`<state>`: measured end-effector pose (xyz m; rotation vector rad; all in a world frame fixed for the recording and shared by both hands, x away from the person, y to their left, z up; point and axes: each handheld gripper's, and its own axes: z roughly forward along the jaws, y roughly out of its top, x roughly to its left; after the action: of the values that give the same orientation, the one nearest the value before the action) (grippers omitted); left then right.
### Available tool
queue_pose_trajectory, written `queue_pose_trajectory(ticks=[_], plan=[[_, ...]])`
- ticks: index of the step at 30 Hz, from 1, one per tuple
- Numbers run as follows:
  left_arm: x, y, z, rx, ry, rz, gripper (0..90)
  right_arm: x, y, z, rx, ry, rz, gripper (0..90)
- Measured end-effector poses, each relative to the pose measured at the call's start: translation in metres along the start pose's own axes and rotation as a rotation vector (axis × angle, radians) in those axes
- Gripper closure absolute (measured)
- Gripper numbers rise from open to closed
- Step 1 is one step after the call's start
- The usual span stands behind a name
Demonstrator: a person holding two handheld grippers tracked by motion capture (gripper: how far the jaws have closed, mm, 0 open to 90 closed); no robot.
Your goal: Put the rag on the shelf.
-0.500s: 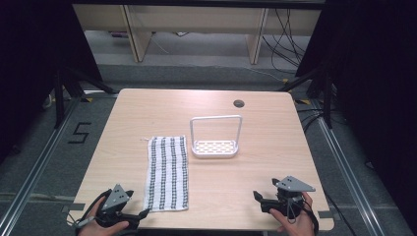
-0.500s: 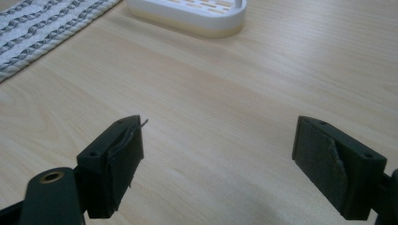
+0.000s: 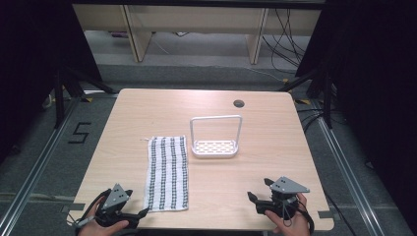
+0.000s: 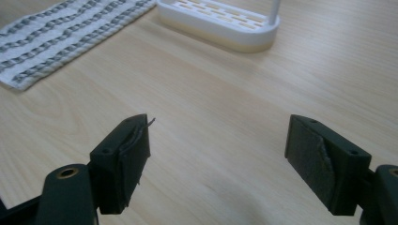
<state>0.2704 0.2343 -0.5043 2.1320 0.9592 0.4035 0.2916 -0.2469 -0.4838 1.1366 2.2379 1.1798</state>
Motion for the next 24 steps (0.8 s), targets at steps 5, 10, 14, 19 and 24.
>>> queue_pose_trajectory(ticks=[5,10,14,19,24], plan=[[0.0,0.001,0.0,0.007,-0.001,0.009,15.3,0.014,0.006,0.009,-0.003,0.034,-0.043,25.8],[0.0,0.001,0.0,0.012,-0.002,0.014,15.4,0.035,0.013,0.024,0.01,0.094,-0.092,27.0],[-0.001,0.001,0.001,0.014,-0.004,0.007,15.5,0.05,0.016,0.034,0.024,0.147,-0.128,27.6],[-0.001,0.001,0.002,0.018,0.003,0.004,15.5,0.061,0.019,0.039,0.026,0.148,-0.133,28.8],[-0.001,0.001,0.001,0.007,-0.029,-0.01,15.5,0.075,0.023,0.05,0.03,0.183,-0.149,31.0]])
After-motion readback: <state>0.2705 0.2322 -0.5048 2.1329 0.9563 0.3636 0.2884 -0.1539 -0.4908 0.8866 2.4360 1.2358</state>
